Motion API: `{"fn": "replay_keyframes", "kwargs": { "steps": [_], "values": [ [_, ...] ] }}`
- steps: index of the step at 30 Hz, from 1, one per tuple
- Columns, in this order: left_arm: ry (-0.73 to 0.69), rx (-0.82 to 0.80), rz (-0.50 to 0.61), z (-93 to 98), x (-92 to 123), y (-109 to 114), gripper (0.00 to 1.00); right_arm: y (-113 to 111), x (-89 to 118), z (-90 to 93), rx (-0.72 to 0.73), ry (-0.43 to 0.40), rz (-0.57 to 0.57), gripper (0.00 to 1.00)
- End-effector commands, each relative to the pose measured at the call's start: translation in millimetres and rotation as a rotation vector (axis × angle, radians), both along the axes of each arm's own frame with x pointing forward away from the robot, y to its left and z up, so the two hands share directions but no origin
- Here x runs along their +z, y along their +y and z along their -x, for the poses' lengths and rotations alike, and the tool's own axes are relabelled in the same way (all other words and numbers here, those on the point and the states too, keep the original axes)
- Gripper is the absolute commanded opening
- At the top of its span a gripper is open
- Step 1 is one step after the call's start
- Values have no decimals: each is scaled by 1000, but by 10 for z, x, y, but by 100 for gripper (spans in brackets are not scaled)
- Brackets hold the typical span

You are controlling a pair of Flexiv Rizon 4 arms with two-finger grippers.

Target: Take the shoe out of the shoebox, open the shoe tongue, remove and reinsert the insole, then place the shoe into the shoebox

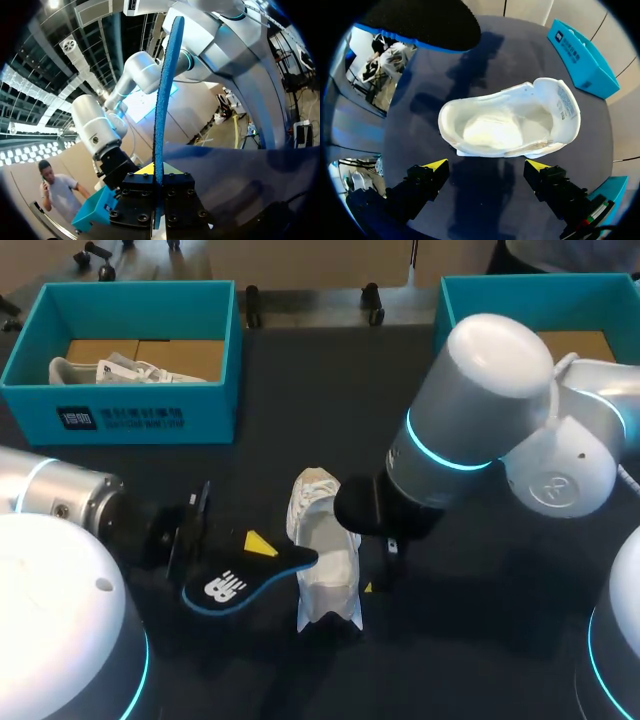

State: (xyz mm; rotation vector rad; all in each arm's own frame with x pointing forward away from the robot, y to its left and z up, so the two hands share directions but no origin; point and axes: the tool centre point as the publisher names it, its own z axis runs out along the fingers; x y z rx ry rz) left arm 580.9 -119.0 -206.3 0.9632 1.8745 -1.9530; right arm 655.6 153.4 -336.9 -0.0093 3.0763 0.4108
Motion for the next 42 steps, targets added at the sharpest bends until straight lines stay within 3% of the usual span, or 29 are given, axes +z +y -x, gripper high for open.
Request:
{"fn": "replay_keyframes", "kwargs": {
  "steps": [1,6,8,21,25,39,42],
  "values": [
    [-4,7,-4,46,5,-1,0,2,-2,30,-9,-12,9,100],
    [-17,16,-7,84,-2,-5,0,-7,-25,37,-24,-13,7,100],
    [-33,17,-10,92,1,-6,0,-7,-34,49,-7,-57,-5,100],
    [-33,17,-10,92,1,-6,0,-7,-34,49,-7,-57,-5,100],
    [-49,18,-20,179,-46,-18,0,-7,-34,49,-7,-57,-5,100],
    [-34,18,-7,91,-138,-42,0,-7,-34,49,-7,-57,-5,100],
    [-35,17,-10,93,-152,-41,0,24,-13,34,-17,-24,32,100]
  ]
}}
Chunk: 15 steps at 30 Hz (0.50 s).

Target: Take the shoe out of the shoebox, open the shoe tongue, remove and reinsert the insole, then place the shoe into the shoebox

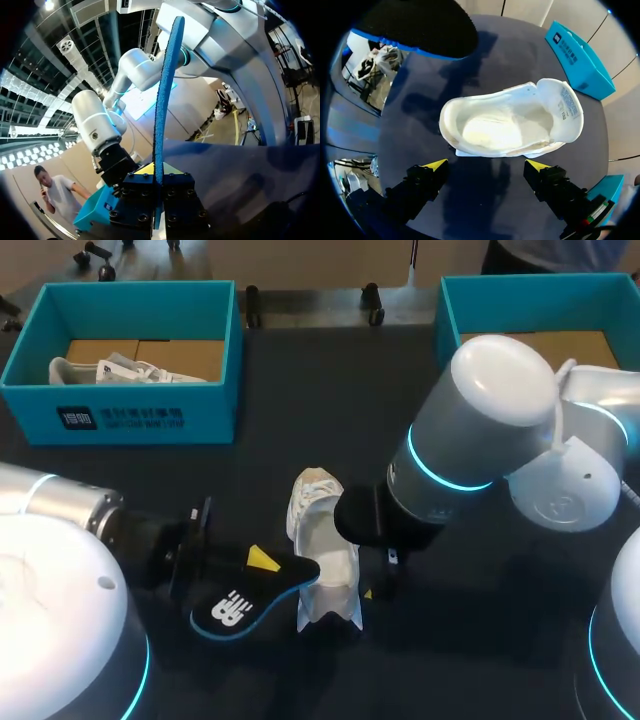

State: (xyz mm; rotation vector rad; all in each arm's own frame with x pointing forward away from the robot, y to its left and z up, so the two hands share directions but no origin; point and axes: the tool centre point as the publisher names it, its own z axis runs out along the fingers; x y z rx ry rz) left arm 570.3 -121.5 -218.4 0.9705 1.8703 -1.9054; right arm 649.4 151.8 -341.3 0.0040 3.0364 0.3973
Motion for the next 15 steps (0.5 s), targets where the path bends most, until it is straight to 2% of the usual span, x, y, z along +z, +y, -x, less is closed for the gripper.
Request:
{"fn": "replay_keyframes", "kwargs": {
  "steps": [1,15],
  "values": [
    [-1,-4,-1,-8,-37,-13,0,44,34,-31,-6,22,33,100],
    [7,-8,-17,-12,-112,-43,0,45,54,-47,-18,65,53,100]
  ]
}}
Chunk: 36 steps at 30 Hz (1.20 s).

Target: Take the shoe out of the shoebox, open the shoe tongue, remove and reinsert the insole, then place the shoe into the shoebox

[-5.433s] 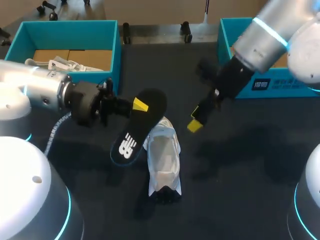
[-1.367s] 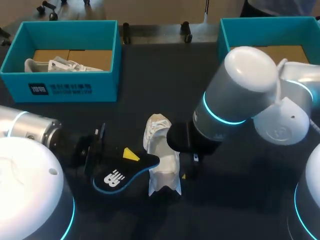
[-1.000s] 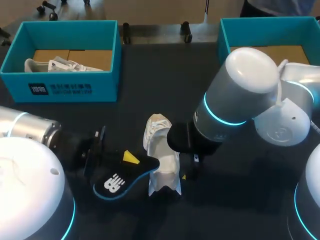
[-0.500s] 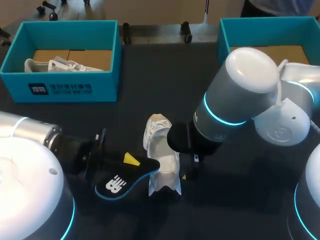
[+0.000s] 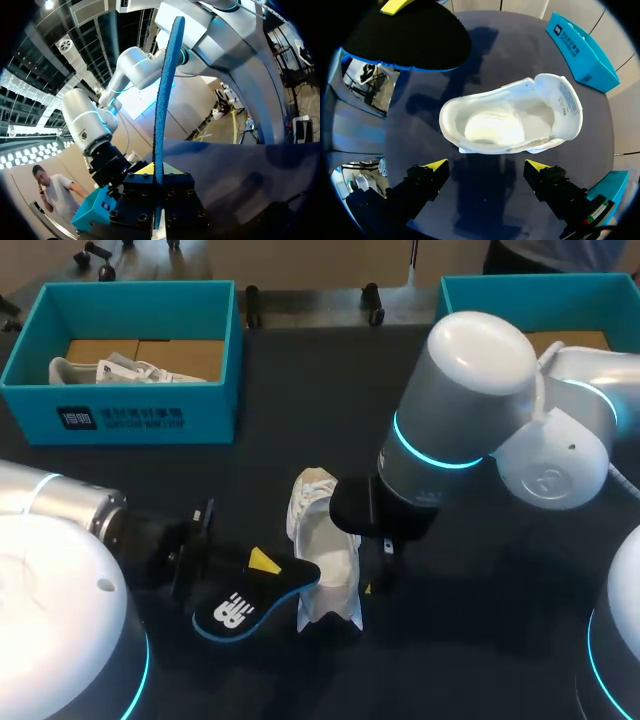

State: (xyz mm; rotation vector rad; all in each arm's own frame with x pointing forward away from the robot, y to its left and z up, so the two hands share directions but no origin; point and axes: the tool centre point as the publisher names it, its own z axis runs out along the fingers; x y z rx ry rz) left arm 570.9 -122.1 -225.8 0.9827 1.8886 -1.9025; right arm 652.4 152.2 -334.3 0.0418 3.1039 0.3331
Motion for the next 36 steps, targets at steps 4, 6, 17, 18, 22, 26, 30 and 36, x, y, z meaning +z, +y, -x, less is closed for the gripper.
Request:
{"fn": "replay_keyframes", "kwargs": {
  "steps": [4,6,17,18,22,26,30,36],
  "values": [
    [9,2,-12,-3,-72,-49,0,41,-16,-17,1,2,7,100],
    [10,0,-14,10,-89,-57,0,41,-16,-17,1,2,7,100],
    [1,-7,-9,62,-183,-168,0,41,-16,-17,1,2,7,100],
    [-1,-5,-5,55,-190,-185,0,41,-16,-17,1,2,7,100],
    [-2,4,1,27,-227,-242,0,41,-16,-17,1,2,7,100],
    [-4,14,4,7,-259,-286,0,41,-16,-17,1,2,7,100],
    [-1,26,15,-25,-273,-333,0,41,-16,-17,1,2,7,100],
    [0,44,24,-78,-299,-374,0,41,-16,-17,1,2,7,100]
  ]
}}
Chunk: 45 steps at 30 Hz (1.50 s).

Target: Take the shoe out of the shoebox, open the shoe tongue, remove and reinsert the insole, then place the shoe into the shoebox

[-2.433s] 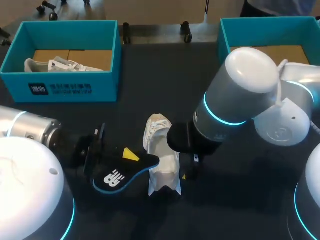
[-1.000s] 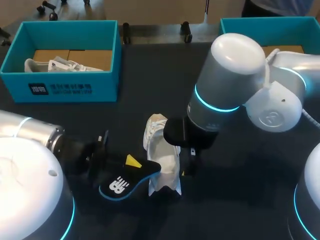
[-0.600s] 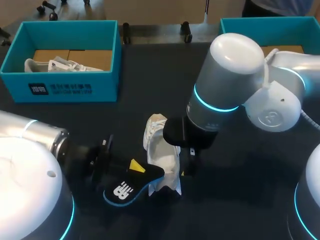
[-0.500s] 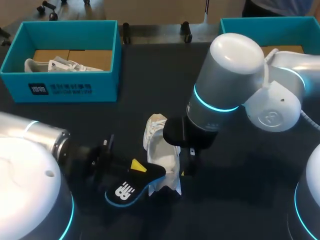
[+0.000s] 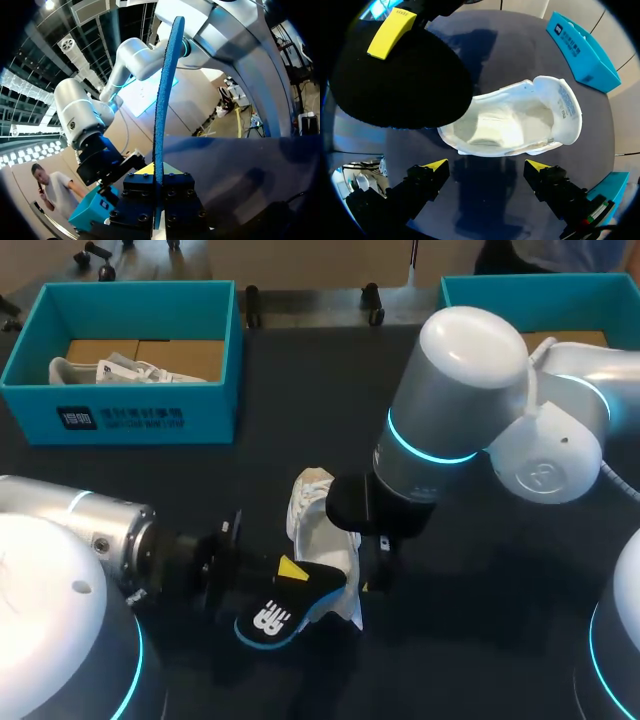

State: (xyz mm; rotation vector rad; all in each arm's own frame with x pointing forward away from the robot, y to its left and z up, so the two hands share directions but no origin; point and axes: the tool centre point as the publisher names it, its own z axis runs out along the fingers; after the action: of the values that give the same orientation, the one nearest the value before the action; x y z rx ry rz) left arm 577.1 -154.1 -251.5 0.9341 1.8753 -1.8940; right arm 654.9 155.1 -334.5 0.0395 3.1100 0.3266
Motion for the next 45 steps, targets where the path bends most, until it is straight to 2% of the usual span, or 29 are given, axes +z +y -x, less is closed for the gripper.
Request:
{"fn": "replay_keyframes", "kwargs": {
  "steps": [1,27,45],
  "values": [
    [1,8,9,-22,-44,-59,0,12,-14,8,-1,-3,3,100],
    [40,73,-22,-188,-185,-77,0,12,-14,8,-1,-3,3,100],
    [70,93,-57,-210,-245,-30,0,12,-14,8,-1,-3,3,100]
  ]
}}
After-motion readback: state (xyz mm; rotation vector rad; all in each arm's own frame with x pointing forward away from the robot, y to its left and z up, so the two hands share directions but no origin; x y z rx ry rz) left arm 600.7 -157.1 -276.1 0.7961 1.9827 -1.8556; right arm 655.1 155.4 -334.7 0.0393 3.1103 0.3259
